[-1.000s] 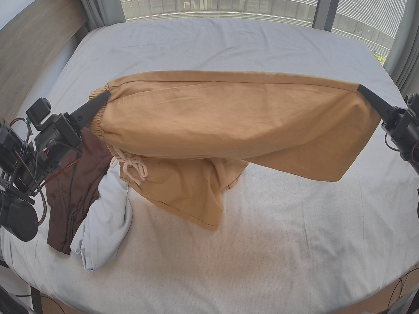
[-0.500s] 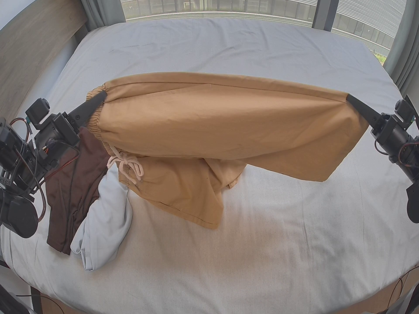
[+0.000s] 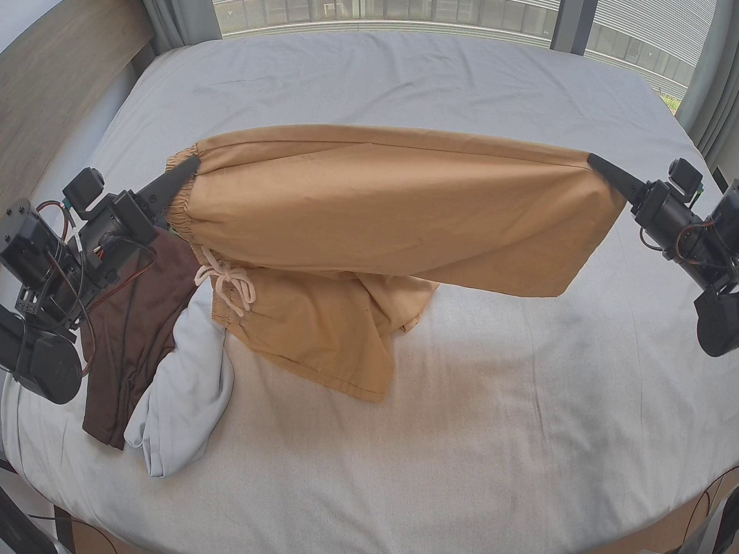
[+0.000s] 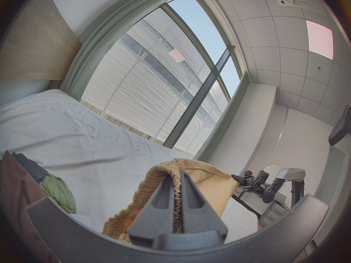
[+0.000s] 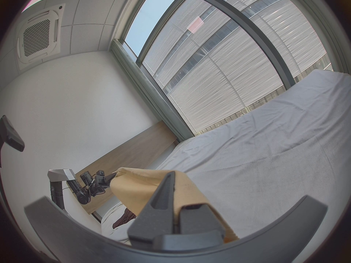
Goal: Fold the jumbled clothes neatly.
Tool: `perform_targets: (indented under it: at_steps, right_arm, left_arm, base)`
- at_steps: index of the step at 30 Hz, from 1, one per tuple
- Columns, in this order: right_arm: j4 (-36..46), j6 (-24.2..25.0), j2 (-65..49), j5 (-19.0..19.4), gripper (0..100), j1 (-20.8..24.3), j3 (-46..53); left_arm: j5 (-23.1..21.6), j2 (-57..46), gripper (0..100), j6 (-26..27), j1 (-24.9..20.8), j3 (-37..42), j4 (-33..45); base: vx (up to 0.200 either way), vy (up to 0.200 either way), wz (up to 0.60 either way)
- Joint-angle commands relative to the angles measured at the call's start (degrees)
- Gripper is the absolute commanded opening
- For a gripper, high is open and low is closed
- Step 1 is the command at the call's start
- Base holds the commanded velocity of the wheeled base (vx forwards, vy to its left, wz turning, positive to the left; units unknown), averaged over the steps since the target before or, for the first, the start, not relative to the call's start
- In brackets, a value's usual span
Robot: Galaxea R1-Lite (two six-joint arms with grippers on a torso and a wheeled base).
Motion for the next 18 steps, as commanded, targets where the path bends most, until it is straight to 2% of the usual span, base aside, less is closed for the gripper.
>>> perform_targets:
  at_steps: [1,8,15,18]
  right_arm:
    - [2.2,0.1,4.2,-0.1,0,-0.2,-5.0]
    - [2.6,0.2,9.7,-0.1,0,-0.1,-10.3]
    - [4.7,0.4,14.2,-0.3,0,0.0,-15.8]
    - [4.9,0.3,16.1,-2.0,0,0.4,-18.0]
  left_arm:
    - [2.1,3.7,0,-0.1,-0.1,-2.7,0.0]
    - [4.8,7.7,0,0.7,-0.3,-5.0,0.0]
    - [5.5,11.0,0,0.9,-0.4,-9.1,0.1]
    - [8.0,13.0,0,0.8,-0.5,-12.0,0.1]
  base:
    - [0.000,0.000,0.00]
    - [0.000,0.000,0.00]
    - [0.000,0.000,0.00]
    - [0.000,0.000,0.00]
